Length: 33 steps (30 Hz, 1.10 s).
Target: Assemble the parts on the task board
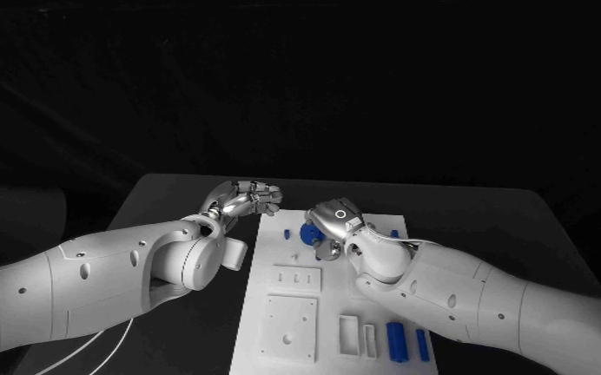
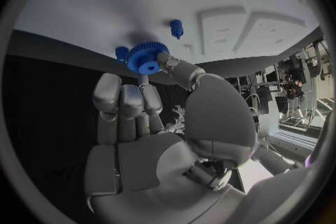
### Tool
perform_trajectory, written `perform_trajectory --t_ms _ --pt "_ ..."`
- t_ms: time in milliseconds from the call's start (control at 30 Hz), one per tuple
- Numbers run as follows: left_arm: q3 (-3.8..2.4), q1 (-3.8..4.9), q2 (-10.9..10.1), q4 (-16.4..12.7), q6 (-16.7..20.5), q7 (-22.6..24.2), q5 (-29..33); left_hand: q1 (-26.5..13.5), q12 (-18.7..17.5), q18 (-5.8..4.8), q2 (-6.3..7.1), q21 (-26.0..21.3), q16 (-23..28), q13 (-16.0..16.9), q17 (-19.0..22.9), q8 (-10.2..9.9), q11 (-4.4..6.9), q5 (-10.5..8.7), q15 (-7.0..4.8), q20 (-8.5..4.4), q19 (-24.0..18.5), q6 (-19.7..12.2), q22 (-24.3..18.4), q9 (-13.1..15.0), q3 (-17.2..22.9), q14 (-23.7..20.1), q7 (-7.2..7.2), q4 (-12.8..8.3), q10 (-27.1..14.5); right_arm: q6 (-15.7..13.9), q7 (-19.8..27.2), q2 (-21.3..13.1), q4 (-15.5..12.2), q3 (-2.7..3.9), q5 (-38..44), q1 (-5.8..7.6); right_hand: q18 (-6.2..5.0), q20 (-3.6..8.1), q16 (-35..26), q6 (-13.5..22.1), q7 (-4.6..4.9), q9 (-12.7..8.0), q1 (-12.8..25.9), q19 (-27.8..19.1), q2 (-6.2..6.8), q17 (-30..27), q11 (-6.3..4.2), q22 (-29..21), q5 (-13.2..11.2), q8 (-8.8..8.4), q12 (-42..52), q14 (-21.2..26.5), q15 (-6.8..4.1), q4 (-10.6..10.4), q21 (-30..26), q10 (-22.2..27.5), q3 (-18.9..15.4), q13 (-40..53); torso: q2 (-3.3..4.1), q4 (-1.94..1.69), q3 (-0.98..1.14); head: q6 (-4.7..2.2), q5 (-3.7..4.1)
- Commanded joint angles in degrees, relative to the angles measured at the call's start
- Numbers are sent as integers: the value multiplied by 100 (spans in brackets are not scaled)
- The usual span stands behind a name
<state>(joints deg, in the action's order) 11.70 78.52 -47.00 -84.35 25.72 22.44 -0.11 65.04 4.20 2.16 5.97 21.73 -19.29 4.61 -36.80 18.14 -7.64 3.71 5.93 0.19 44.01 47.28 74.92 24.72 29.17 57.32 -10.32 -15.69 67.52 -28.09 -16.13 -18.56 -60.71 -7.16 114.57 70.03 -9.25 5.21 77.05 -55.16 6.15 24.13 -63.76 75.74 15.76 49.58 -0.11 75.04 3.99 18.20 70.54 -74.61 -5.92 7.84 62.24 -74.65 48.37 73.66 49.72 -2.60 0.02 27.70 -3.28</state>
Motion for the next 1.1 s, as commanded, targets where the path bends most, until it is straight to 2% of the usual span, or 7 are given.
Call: perform_trajectory --t_ms 33,133,300,433,700,1100 --pt "-6 6 6 -35 -47 52 40 -43 -25 71 5 30 32 4 -8 -20 -3 22 11 8 -24 -4 126 9 23 -3 4 4 -12 75 40 18 61 -1 -20 -2 -575 32 -37 -61 26 4 -24 -10 -21 6 7 68 22 3 -28 22 -34 -12 32 36 17 -12 4 6 0 -2 -9" --pt "-6 6 13 -57 -43 74 41 -45 -26 71 6 30 33 3 -9 -21 -3 21 11 7 -24 -5 126 9 24 -3 4 4 -13 112 65 31 97 -1 -73 -2 -575 35 -44 -45 31 -1 -22 -14 -22 8 11 66 16 -7 -53 24 -31 -13 28 59 12 -31 -2 5 -6 5 -2" --pt "-6 6 20 -88 -53 60 44 -51 -26 72 4 31 34 3 -11 -21 -2 19 11 8 -25 -5 126 10 24 -2 4 6 -14 140 79 79 147 -1 -91 -1 -575 37 -53 -38 33 -3 -26 -18 -25 9 13 65 15 -11 -75 27 -28 -10 24 78 12 -47 3 18 -1 22 -11" --pt "-6 5 25 -83 -52 62 44 -46 -27 74 14 33 37 3 -14 -22 -2 18 10 6 -28 -8 126 11 27 -1 4 -3 -17 168 89 101 206 -1 -117 -1 -575 40 -66 -7 42 -12 -20 -24 -15 10 22 62 1 -29 -87 29 -22 -6 18 89 -4 -55 -3 4 -4 40 14" --pt "-6 5 34 -73 -67 49 44 -43 -28 75 23 34 40 2 -17 -23 -1 16 10 5 -31 -9 126 12 29 -1 4 -11 -19 210 145 146 241 -1 -218 -1 -575 74 -90 287 128 -82 -34 8 23 40 104 61 8 -188 -87 15 55 17 31 68 -85 -67 -1 6 2 38 -5" --pt "-6 5 31 -68 -73 35 62 -47 -28 74 29 36 43 2 -20 -23 -2 11 10 7 -33 -11 127 13 28 -2 4 -14 -20 358 154 138 249 -1 -315 0 -575 90 -112 592 125 -133 -15 13 64 73 101 62 -62 -324 -94 8 54 30 36 75 -229 -80 -4 12 1 42 -22"
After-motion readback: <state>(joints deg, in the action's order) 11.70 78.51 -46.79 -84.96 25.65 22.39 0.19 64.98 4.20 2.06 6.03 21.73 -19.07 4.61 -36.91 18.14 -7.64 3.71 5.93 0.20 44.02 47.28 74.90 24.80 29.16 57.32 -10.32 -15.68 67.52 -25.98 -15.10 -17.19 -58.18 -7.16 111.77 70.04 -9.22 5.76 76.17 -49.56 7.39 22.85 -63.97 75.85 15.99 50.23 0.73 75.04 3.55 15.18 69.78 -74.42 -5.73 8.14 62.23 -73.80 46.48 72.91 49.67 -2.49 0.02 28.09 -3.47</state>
